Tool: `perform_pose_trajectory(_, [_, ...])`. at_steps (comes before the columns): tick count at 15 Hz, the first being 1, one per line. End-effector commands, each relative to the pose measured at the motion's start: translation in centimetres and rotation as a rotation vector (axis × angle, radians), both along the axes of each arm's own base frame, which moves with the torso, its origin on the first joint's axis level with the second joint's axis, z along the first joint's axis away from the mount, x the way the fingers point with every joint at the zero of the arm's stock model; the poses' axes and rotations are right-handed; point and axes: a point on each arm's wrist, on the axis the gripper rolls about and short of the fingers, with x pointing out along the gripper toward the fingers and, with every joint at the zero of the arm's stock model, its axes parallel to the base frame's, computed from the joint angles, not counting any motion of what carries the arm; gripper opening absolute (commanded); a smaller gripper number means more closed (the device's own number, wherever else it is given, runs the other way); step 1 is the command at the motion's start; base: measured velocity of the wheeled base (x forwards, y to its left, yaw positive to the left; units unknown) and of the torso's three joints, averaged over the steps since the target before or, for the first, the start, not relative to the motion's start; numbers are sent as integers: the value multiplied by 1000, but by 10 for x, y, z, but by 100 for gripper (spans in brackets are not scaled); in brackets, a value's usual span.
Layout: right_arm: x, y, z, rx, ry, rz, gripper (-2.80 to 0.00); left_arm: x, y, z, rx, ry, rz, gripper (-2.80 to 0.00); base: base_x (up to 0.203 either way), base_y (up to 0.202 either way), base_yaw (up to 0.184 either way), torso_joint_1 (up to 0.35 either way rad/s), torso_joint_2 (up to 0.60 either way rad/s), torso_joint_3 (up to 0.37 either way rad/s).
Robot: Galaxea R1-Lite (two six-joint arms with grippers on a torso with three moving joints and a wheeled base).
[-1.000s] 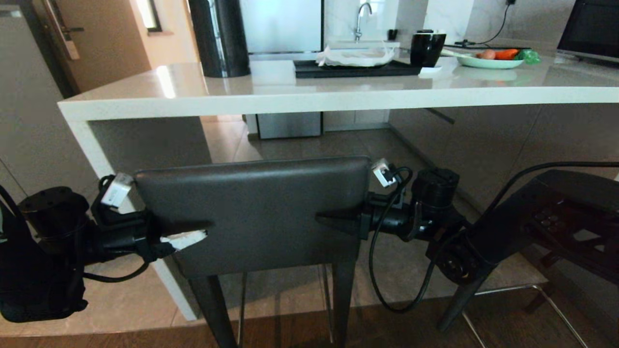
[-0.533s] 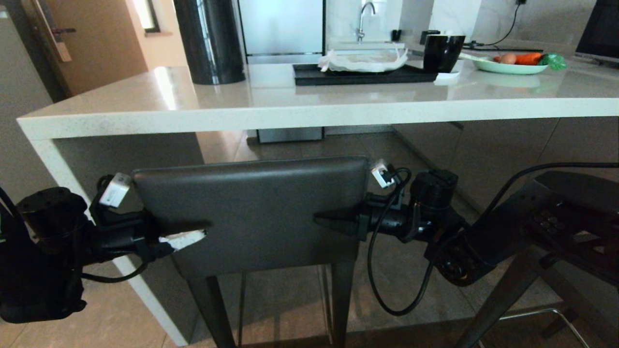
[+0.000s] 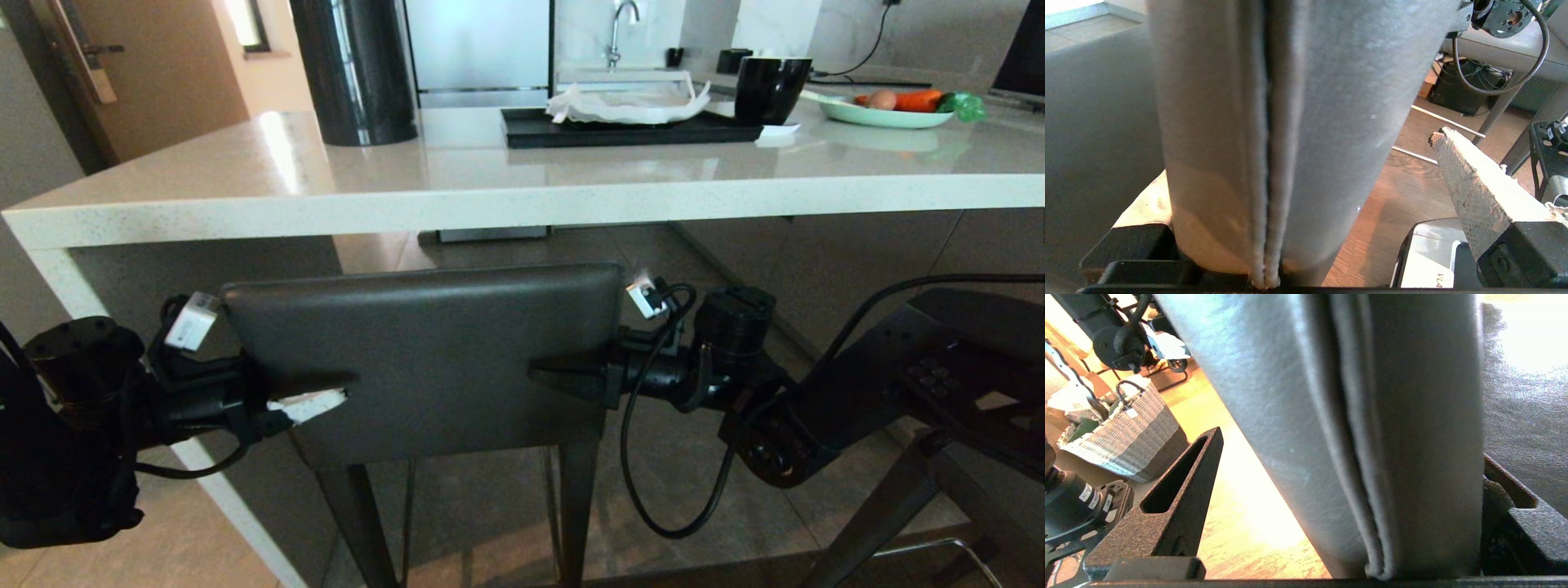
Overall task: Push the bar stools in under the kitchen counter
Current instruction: Push the gray chair back under the dining table
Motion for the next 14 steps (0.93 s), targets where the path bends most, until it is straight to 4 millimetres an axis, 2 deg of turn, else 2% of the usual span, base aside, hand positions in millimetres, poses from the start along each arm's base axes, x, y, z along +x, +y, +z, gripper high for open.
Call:
perform_pose_trajectory(1, [-2, -1, 4, 6, -10, 7, 0, -1, 3, 1, 1, -8, 0, 0, 0, 0, 0, 0, 0, 0])
perform_pose_trajectory(3, [-4, -7, 6, 5, -8, -4, 0, -2, 11, 1, 1, -8, 28, 0, 0, 0, 0, 0, 0, 0])
perform_pose_trajectory(7, [-1, -40, 16, 11, -24, -74, 0, -5, 36, 3, 2, -10, 106, 0, 0, 0, 0, 0, 0, 0])
perform_pose_trajectory(10, [-2, -48, 24, 20, -34, -93, 0, -7, 43, 4, 2, -15, 132, 0, 0, 0, 0, 0, 0, 0])
perform_pose_trajectory(12, [-6, -54, 27, 19, -30, -109, 0, -15, 56, 2, -1, 4, 177, 0, 0, 0, 0, 0, 0, 0])
perform_pose_trajectory(14, [-15, -63, 21, 3, 2, -130, 0, -31, 68, -7, -8, 46, 232, 0, 0, 0, 0, 0, 0, 0])
